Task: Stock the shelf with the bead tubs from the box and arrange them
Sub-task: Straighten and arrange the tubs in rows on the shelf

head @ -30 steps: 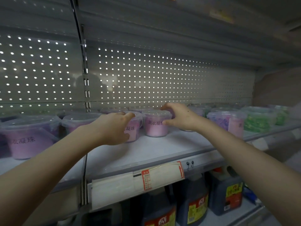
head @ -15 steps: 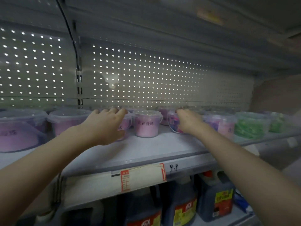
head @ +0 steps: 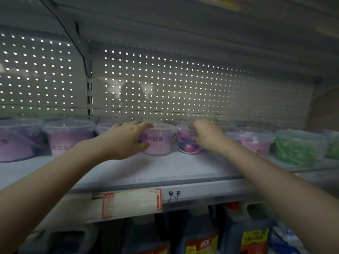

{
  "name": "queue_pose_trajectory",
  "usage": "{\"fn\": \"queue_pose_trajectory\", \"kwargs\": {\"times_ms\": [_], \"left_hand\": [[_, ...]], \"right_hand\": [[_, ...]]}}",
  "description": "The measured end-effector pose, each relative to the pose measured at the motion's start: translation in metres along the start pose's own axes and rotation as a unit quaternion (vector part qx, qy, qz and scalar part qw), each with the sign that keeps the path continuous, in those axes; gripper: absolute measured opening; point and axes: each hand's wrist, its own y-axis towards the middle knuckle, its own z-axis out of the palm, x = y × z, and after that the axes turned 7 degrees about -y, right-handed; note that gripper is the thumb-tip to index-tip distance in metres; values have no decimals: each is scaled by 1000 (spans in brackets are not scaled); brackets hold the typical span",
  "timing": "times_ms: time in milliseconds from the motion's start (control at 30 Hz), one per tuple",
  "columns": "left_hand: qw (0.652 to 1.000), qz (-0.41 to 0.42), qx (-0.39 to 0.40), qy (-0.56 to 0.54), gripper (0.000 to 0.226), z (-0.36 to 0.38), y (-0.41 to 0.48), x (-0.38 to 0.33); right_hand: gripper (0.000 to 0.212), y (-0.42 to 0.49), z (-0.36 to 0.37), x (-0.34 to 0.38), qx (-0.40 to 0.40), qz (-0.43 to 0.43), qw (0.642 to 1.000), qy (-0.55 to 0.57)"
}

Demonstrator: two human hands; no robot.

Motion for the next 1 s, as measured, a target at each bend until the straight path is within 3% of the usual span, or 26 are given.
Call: {"fn": "queue_pose_trajectory", "kwargs": {"times_ms": [200, 333, 533, 633, 800, 1000], "left_hand": [[1000, 1, 22, 17, 59, 5, 14, -12], [999, -4, 32, 24, 58, 6, 19, -5], [1000, 16, 14, -13, 50, 8, 28, 7], [999, 30, 10, -20, 50, 7, 31, 11], [999, 39, 5, -36, 47, 5, 33, 16], [998, 54, -6, -38, 44, 7, 34, 20]], "right_hand": [[41, 13, -23, -11, 78, -33, 991, 100], [37, 39, -30, -17, 92, 25, 985, 144], [39, 80, -10, -16, 110, 46, 981, 154], [28, 93, 0, -17, 145, 50, 977, 151], [63, 109, 14, -13, 183, 79, 971, 129], [33, 126, 28, -11, 176, 105, 961, 183]]}}
